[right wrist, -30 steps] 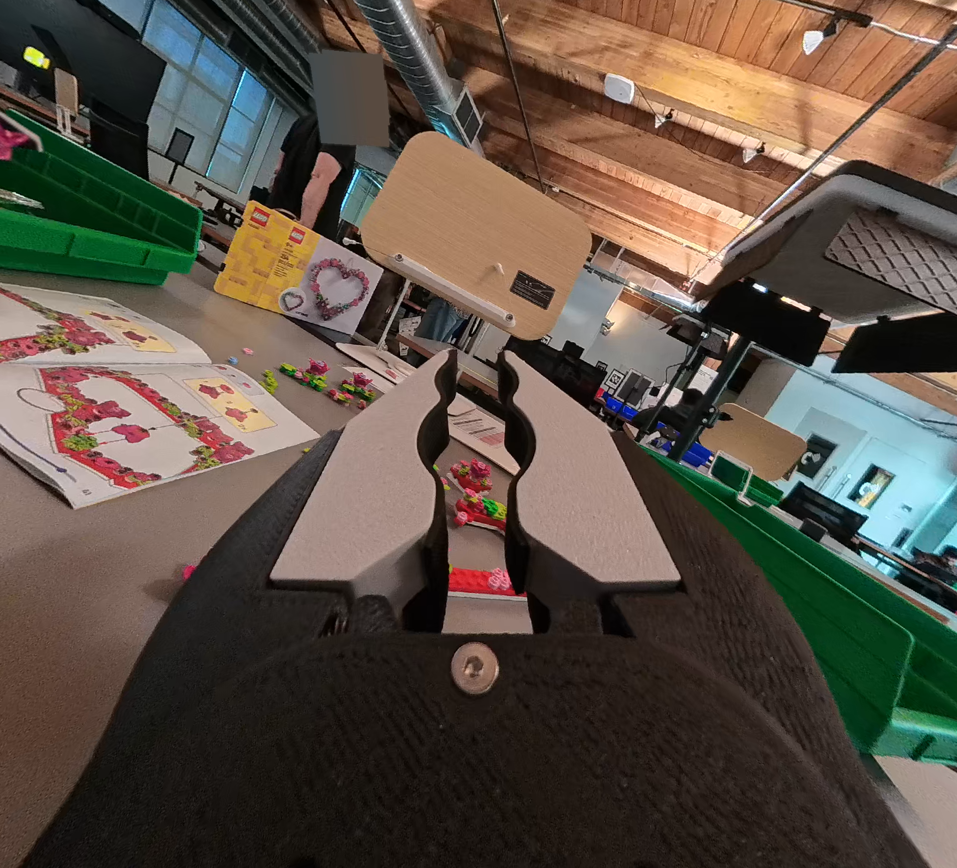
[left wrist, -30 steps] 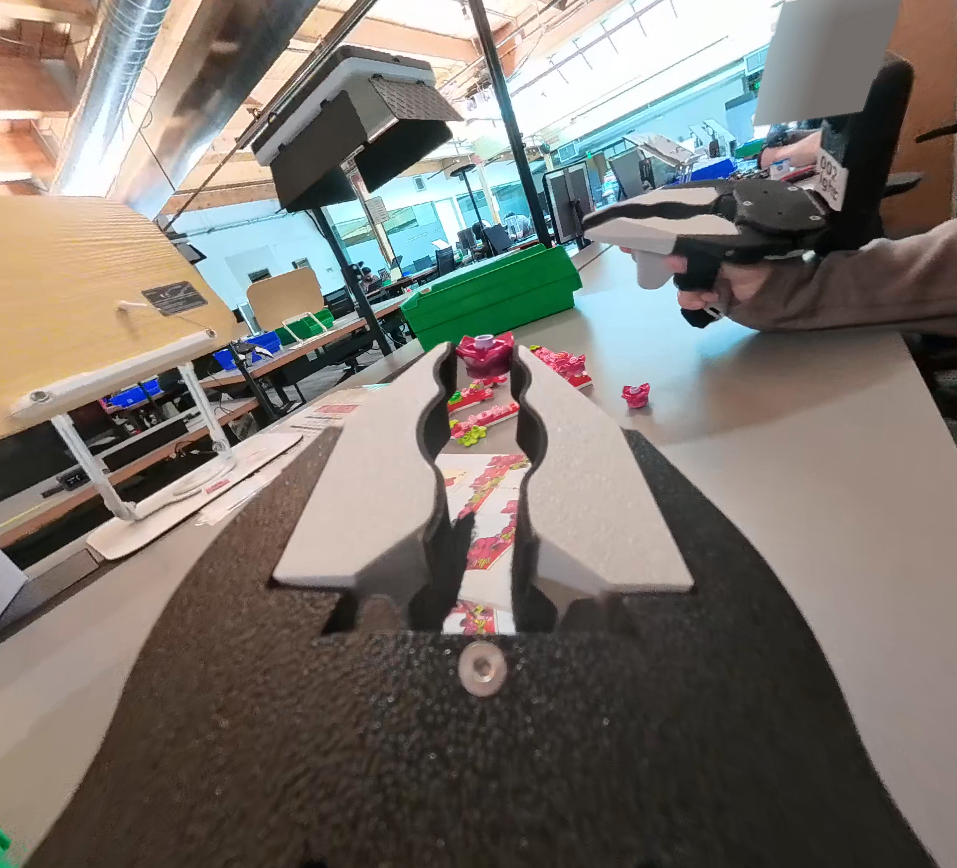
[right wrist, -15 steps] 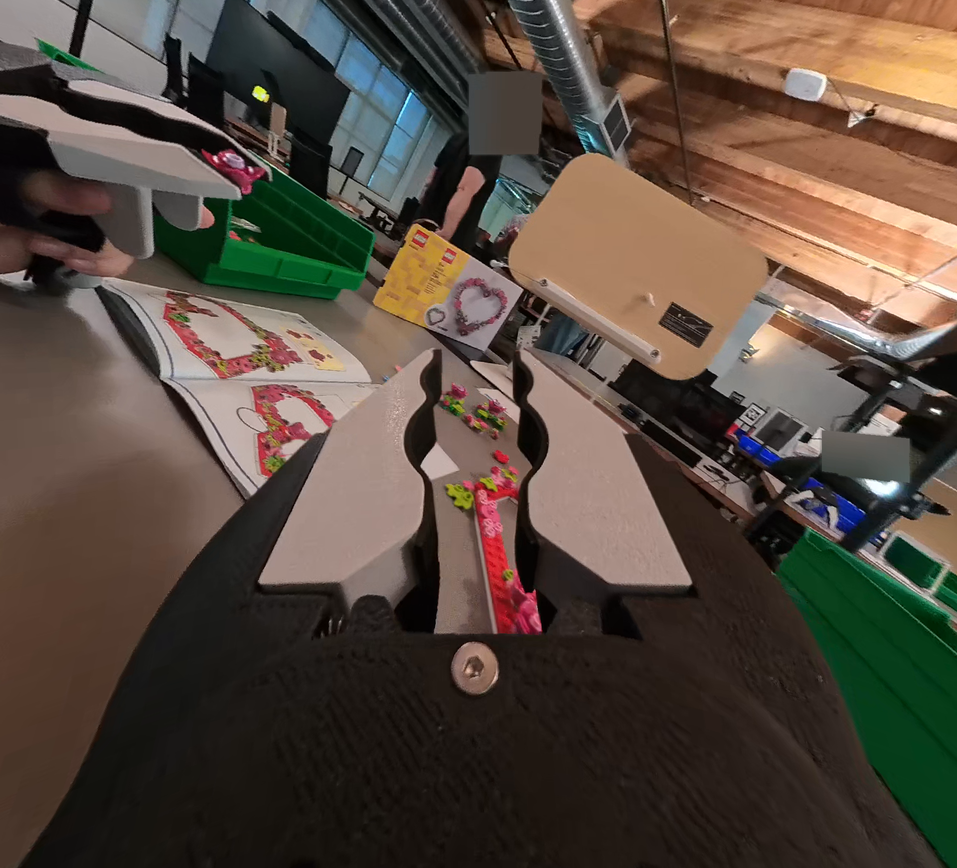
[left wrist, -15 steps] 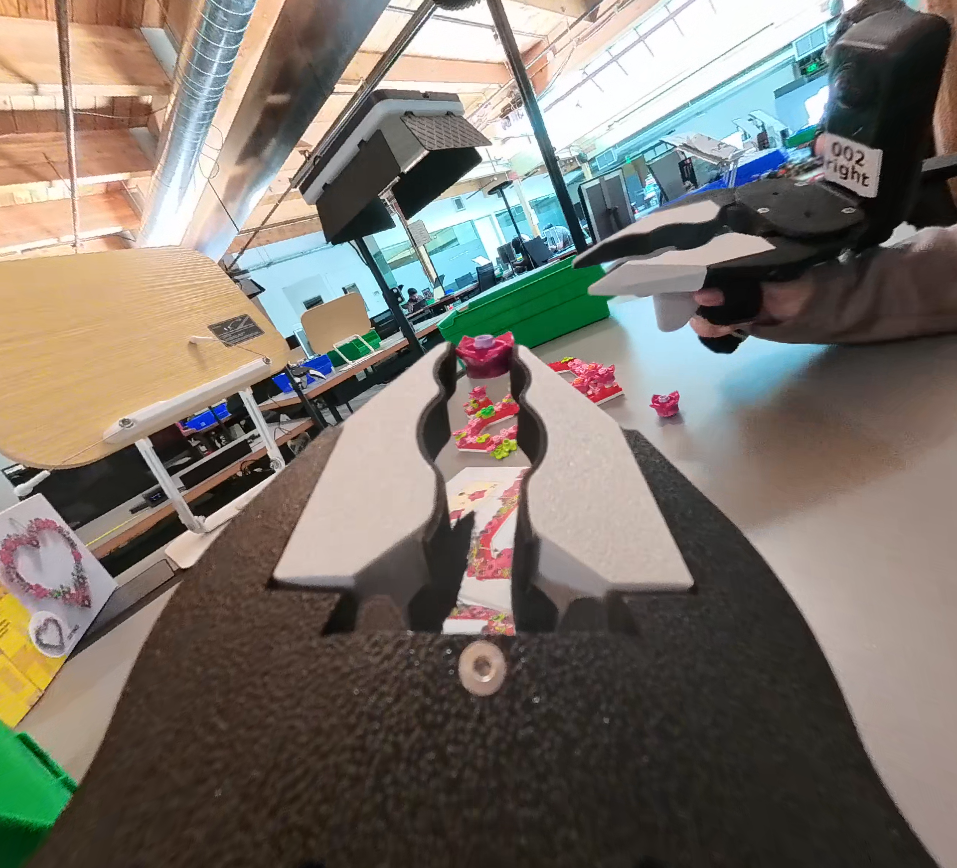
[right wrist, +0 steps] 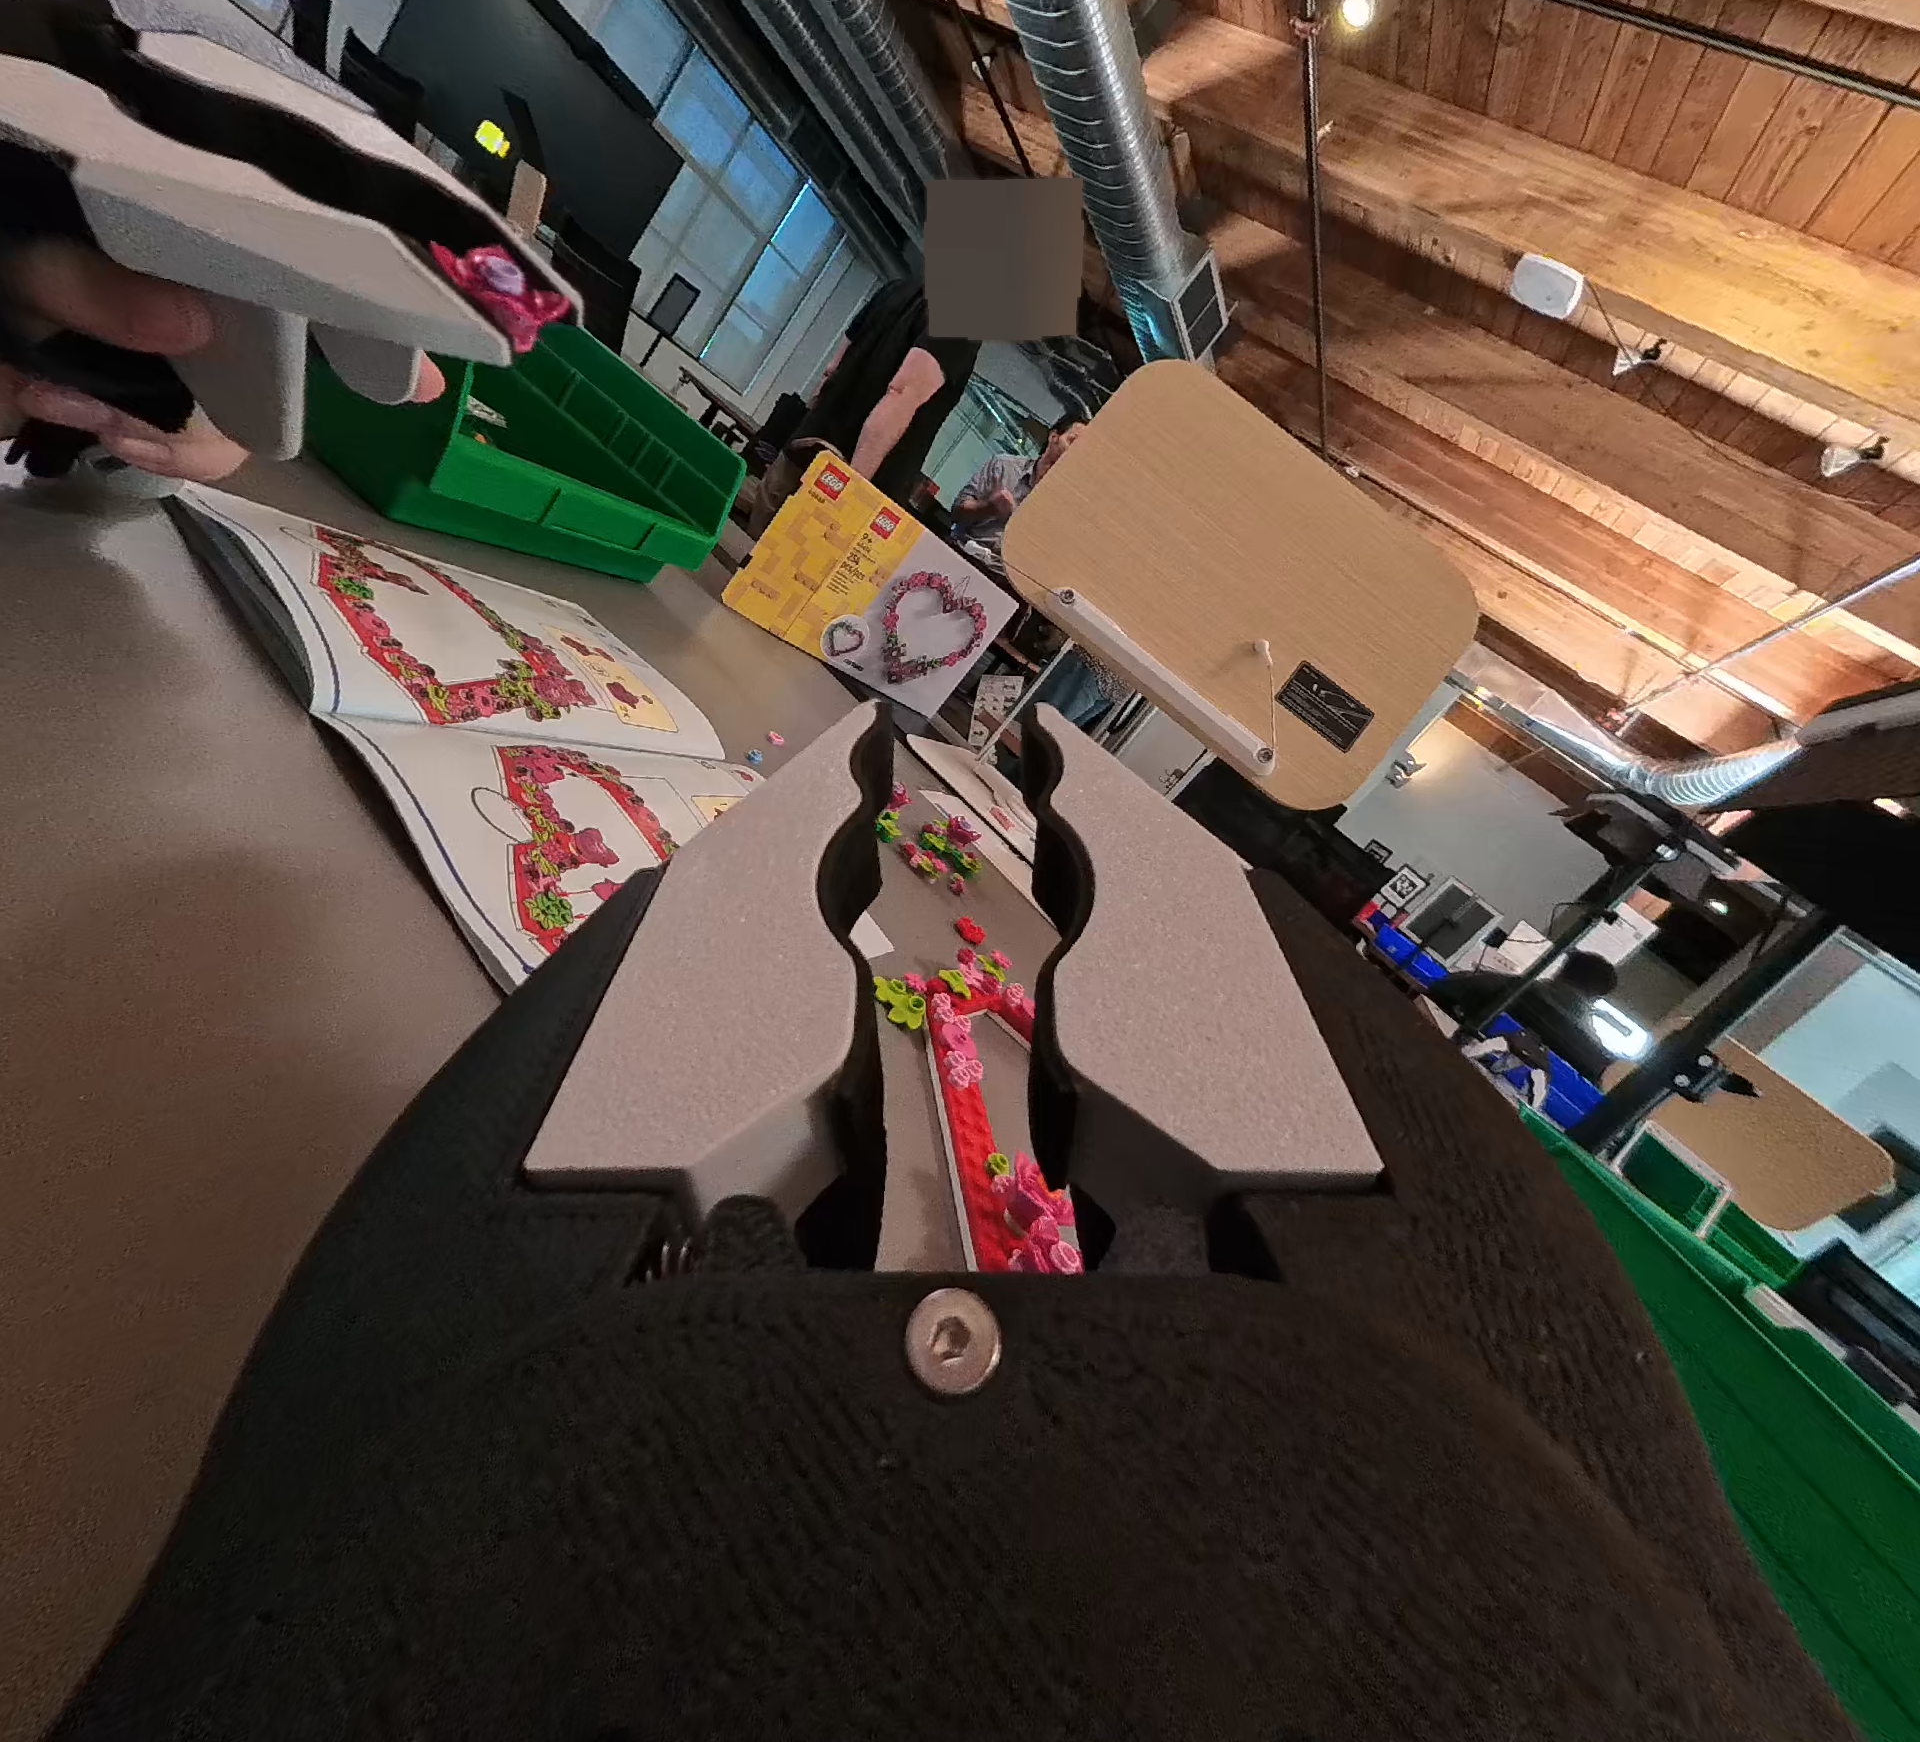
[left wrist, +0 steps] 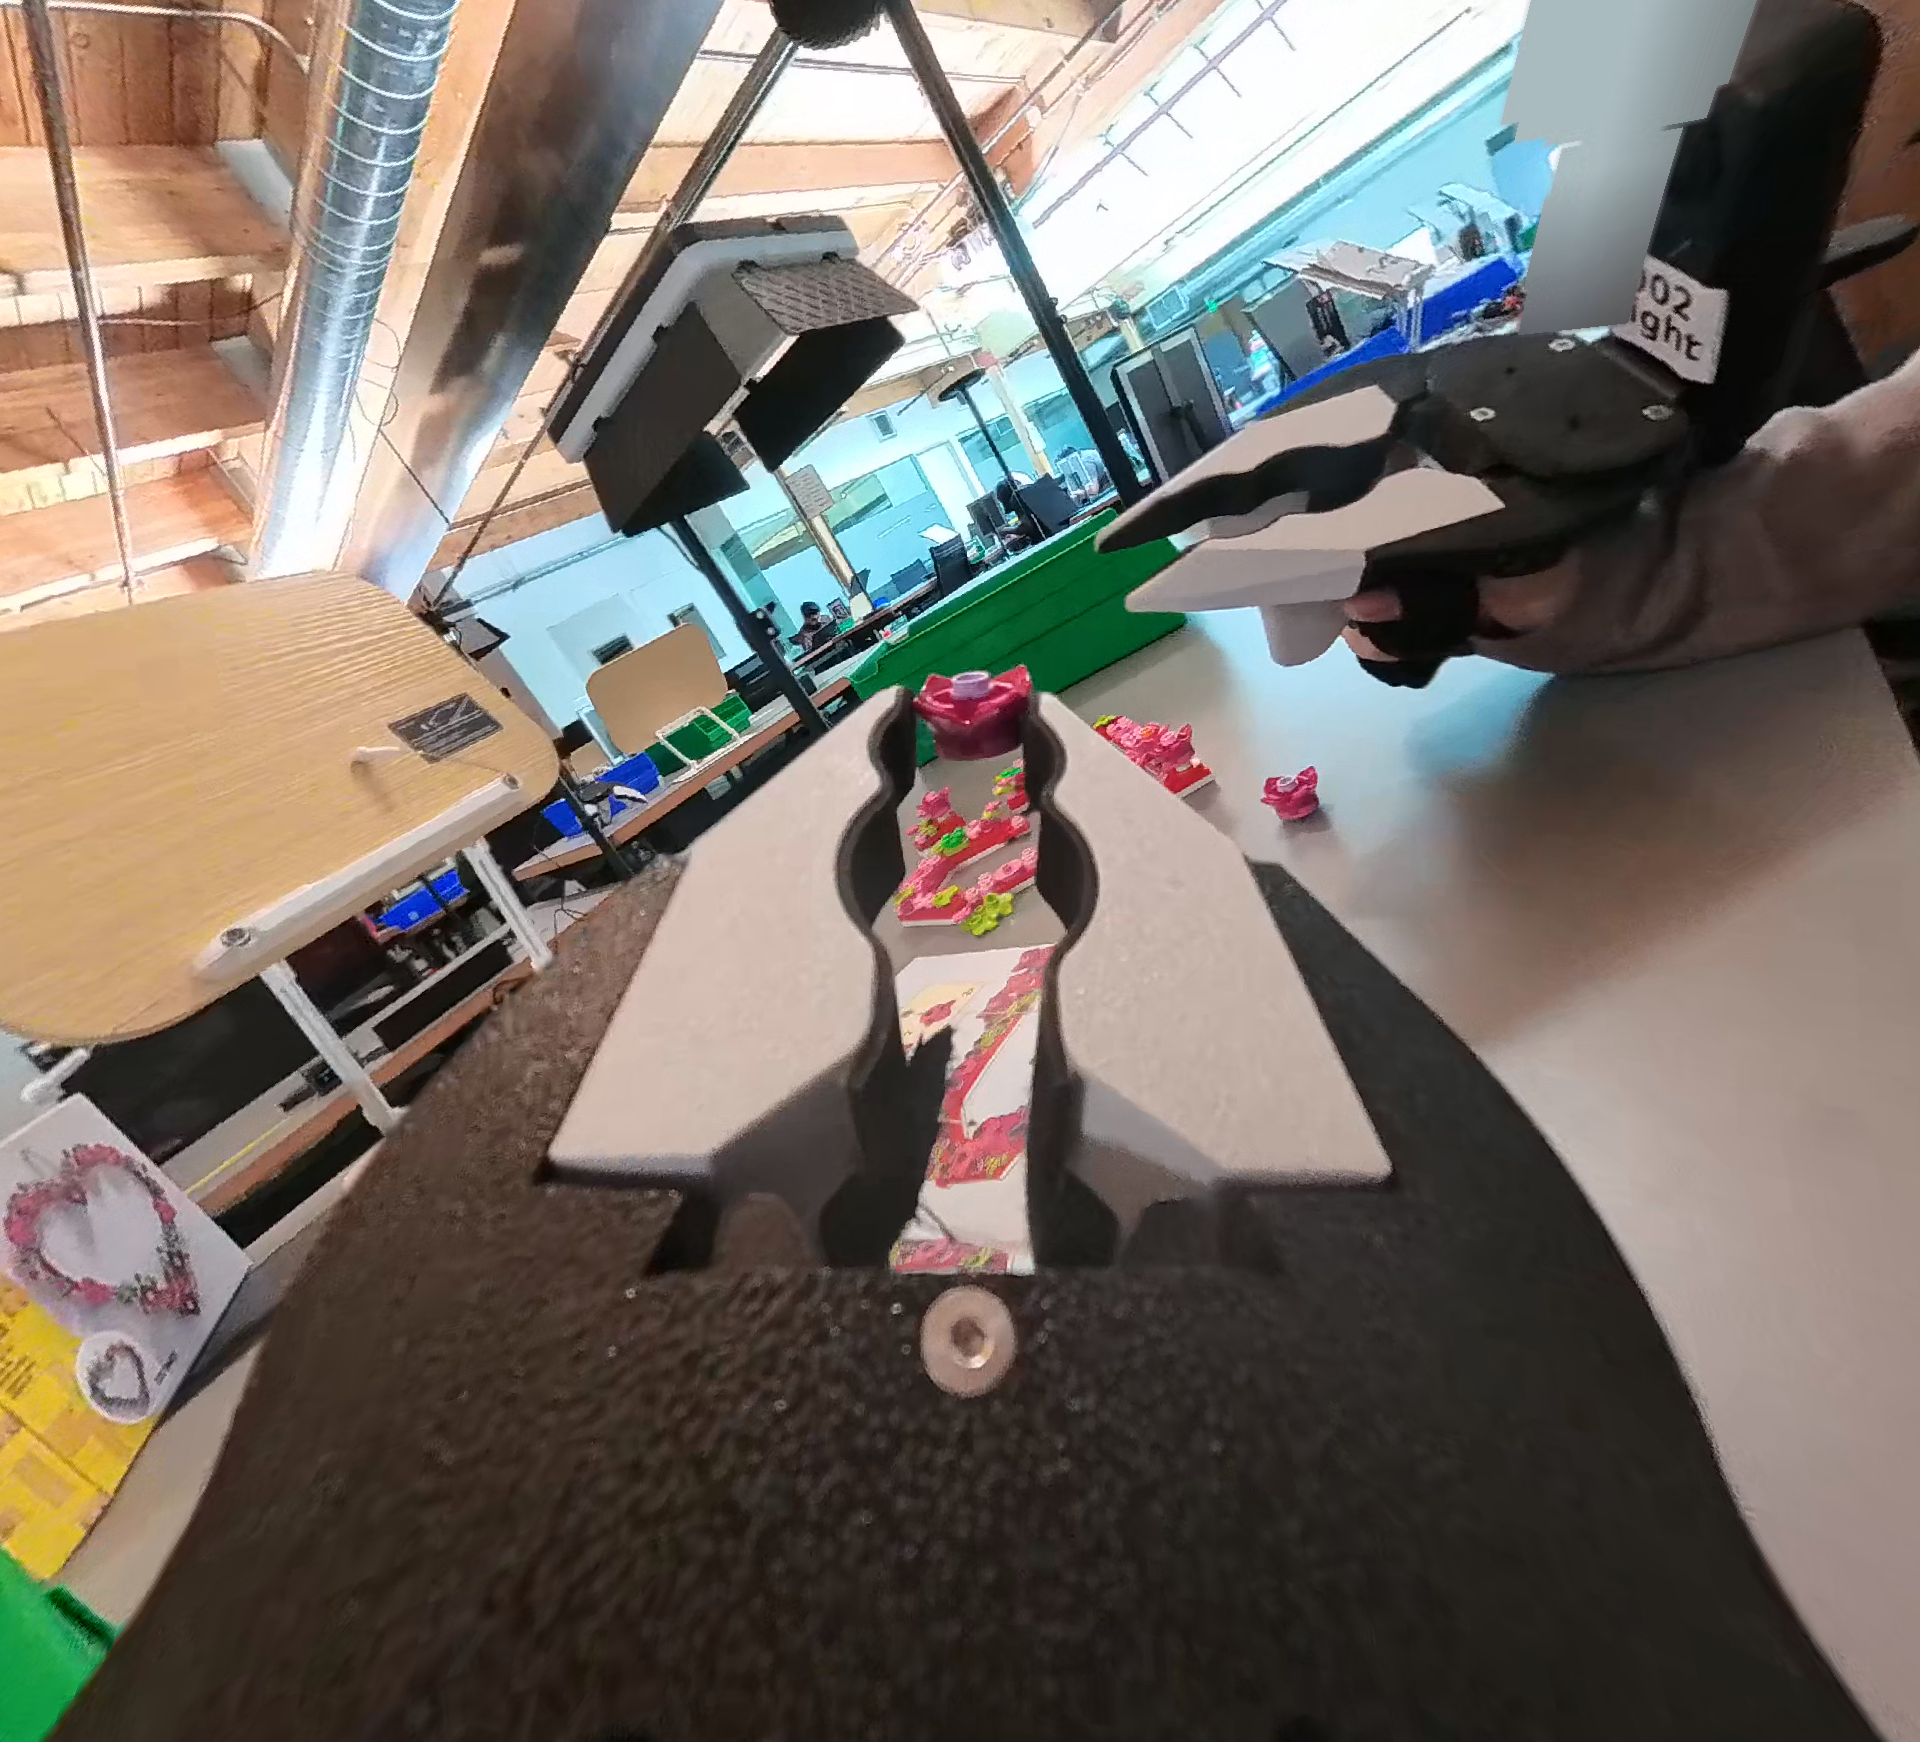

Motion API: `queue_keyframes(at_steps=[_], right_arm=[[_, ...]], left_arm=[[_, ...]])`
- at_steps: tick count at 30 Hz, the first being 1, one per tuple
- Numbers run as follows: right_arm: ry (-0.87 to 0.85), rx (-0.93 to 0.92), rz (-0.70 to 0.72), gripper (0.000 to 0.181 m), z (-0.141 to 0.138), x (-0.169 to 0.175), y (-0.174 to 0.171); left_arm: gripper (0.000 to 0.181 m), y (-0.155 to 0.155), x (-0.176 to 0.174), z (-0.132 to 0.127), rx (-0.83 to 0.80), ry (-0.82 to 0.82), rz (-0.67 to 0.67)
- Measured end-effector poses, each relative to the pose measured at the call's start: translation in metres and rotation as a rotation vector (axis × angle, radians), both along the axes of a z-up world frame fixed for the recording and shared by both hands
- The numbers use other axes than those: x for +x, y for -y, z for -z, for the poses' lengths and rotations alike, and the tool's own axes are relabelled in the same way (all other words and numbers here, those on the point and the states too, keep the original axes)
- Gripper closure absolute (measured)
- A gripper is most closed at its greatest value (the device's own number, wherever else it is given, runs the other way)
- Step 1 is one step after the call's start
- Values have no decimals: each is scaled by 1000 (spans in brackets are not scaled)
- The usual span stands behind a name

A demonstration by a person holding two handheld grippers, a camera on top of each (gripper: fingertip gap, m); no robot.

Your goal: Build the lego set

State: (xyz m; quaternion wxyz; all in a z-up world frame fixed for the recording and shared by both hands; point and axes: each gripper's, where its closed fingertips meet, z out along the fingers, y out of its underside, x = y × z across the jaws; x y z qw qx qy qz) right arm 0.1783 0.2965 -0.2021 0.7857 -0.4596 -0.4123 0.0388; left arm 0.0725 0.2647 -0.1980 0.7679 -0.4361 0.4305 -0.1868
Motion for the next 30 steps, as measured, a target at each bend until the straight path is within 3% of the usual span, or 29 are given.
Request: queue_keyframes(at_steps=[15,30], right_arm=[[3,29,-10,161,-2,0,6],[-28,21,-5,162,-5,7,5]], left_arm=[[164,35,31,19,229,-225,50],[164,34,33,20,132,-202,94]])
